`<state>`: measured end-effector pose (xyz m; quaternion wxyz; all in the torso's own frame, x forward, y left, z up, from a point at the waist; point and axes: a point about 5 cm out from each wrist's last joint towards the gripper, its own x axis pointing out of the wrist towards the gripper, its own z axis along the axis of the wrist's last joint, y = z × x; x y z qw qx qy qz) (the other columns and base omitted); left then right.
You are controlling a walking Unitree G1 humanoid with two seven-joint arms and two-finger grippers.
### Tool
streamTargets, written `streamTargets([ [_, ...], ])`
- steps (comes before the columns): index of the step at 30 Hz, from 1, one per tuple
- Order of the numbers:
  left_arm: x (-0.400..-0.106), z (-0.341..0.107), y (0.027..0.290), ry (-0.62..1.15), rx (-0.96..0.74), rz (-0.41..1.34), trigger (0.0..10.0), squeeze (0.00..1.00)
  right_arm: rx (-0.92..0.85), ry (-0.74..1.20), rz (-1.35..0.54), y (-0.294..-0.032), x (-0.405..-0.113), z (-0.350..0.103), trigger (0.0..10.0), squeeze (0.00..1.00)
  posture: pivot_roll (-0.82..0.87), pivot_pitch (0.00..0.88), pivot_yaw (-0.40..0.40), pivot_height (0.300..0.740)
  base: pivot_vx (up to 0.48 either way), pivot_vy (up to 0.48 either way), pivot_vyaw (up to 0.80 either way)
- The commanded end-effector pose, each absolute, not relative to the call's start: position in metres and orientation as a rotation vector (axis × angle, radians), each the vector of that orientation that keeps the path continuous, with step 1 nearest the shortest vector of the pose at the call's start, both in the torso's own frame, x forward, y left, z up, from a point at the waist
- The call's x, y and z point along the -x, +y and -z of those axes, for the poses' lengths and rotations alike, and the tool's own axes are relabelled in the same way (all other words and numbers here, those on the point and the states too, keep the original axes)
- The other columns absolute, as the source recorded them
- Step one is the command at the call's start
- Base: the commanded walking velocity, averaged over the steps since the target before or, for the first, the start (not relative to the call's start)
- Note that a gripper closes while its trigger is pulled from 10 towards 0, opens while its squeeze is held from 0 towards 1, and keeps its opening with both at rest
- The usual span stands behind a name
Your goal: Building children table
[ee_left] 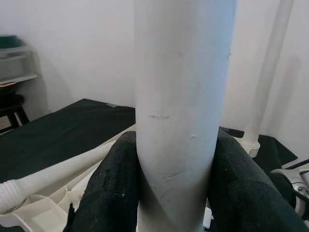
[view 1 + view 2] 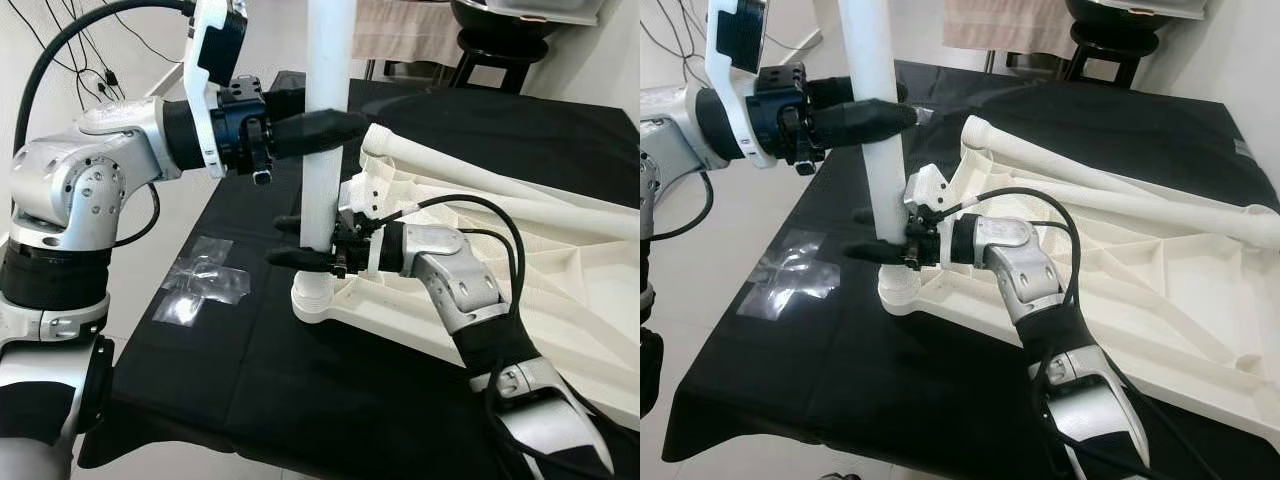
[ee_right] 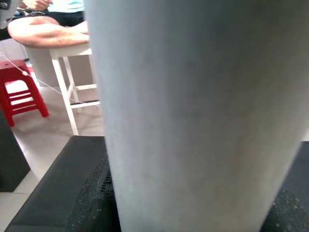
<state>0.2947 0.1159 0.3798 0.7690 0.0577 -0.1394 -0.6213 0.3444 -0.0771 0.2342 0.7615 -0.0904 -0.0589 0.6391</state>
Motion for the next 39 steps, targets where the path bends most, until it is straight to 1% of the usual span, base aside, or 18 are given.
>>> streamTargets([
  [1, -0.295, -0.370, 0.111, -0.251, -0.115, 1.387, 0.0, 0.00, 0.184, -0.110, -1.423, -0.074, -0.344, -0.227, 0.0, 0.00, 0.06, 0.154, -0.017, 0.740, 0.000, 0.000, 0.00],
  [4, -0.295, -0.370, 0.111, -0.251, -0.115, 1.389, 0.0, 0.00, 0.184, -0.110, -1.423, -0.075, -0.344, -0.227, 0.0, 0.00, 0.06, 0.154, -0.017, 0.740, 0.000, 0.000, 0.00],
  [5, -0.296, -0.369, 0.111, -0.239, -0.099, 1.373, 4.5, 1.00, 0.182, -0.112, -1.412, -0.076, -0.344, -0.226, 0.0, 0.00, 0.06, 0.153, -0.018, 0.740, 0.000, 0.000, 0.00],
  [6, -0.296, -0.369, 0.111, -0.236, -0.099, 1.376, 10.0, 1.00, 0.183, -0.115, -1.392, -0.077, -0.343, -0.225, 0.0, 0.00, 0.05, 0.155, -0.021, 0.740, 0.000, 0.000, 0.00],
  [14, -0.297, -0.368, 0.111, -0.236, -0.093, 1.347, 10.0, 1.00, 0.171, -0.078, -1.211, -0.085, -0.339, -0.217, 0.0, 0.00, 0.05, 0.160, -0.044, 0.740, 0.000, 0.000, 0.00],
  [15, -0.300, -0.369, 0.112, -0.234, -0.078, 1.333, 10.0, 0.00, 0.075, 0.015, -0.942, -0.058, -0.318, -0.178, 0.0, 0.00, 0.04, 0.175, -0.040, 0.740, 0.000, 0.000, 0.00],
  [16, -0.303, -0.370, 0.113, -0.233, -0.073, 1.320, 10.0, 0.00, 0.063, 0.075, -0.681, -0.047, -0.298, -0.156, 0.0, 0.00, 0.04, 0.175, -0.040, 0.740, 0.000, 0.000, 0.00],
  [17, -0.305, -0.369, 0.114, -0.229, -0.073, 1.313, 10.0, 0.00, 0.018, 0.121, -0.490, -0.043, -0.288, -0.146, 0.0, 0.00, 0.02, 0.163, -0.033, 0.740, 0.000, 0.000, 0.00],
  [18, -0.307, -0.368, 0.113, -0.227, -0.075, 1.310, 10.0, 0.00, -0.006, 0.148, -0.391, -0.042, -0.284, -0.142, 0.0, 0.00, 0.02, 0.158, -0.033, 0.740, 0.000, 0.000, 0.00],
  [19, -0.307, -0.368, 0.113, -0.227, -0.075, 1.310, 10.0, 0.00, -0.006, 0.148, -0.391, -0.042, -0.284, -0.142, 0.0, 0.00, 0.02, 0.158, -0.033, 0.740, 0.000, 0.000, 0.00],
  [22, -0.308, -0.366, 0.112, -0.228, -0.092, 1.315, 10.0, 0.00, 0.035, 0.074, -0.411, -0.041, -0.309, -0.160, 0.0, 0.00, 0.01, 0.146, -0.039, 0.740, 0.000, 0.000, 0.00],
  [24, -0.308, -0.366, 0.111, -0.230, -0.094, 1.312, 10.0, 0.00, 0.038, 0.058, -0.408, -0.042, -0.316, -0.164, 0.0, 0.00, 0.01, 0.148, -0.044, 0.740, 0.000, 0.000, 0.00],
  [29, -0.308, -0.364, 0.113, -0.230, -0.105, 1.296, 10.0, 0.00, 0.032, 0.052, -0.391, -0.044, -0.320, -0.168, 0.0, 0.00, 0.02, 0.151, -0.044, 0.740, 0.000, 0.000, 0.00],
  [32, -0.307, -0.362, 0.113, -0.223, -0.109, 1.296, 10.0, 0.00, 0.035, 0.058, -0.360, -0.042, -0.314, -0.169, 0.0, 0.00, 0.02, 0.152, -0.043, 0.740, 0.000, 0.000, 0.00],
  [33, -0.307, -0.362, 0.114, -0.220, -0.110, 1.298, 4.1, 0.00, 0.037, 0.063, -0.335, -0.041, -0.310, -0.169, 0.0, 0.00, 0.02, 0.154, -0.042, 0.740, 0.000, 0.000, 0.00],
  [35, -0.307, -0.362, 0.114, -0.220, -0.110, 1.298, 4.1, 0.00, 0.037, 0.063, -0.335, -0.041, -0.310, -0.169, 0.0, 0.00, 0.02, 0.154, -0.042, 0.740, 0.000, 0.000, 0.00],
  [36, -0.307, -0.361, 0.114, -0.221, -0.112, 1.302, 0.0, 0.00, 0.040, 0.067, -0.322, -0.041, -0.307, -0.169, 0.0, 0.00, 0.02, 0.156, -0.040, 0.740, 0.000, 0.000, 0.00],
  [39, -0.307, -0.361, 0.114, -0.224, -0.114, 1.307, 0.0, 0.00, 0.043, 0.064, -0.325, -0.040, -0.306, -0.170, 0.0, 0.00, 0.02, 0.155, -0.036, 0.740, 0.000, 0.000, 0.00],
])
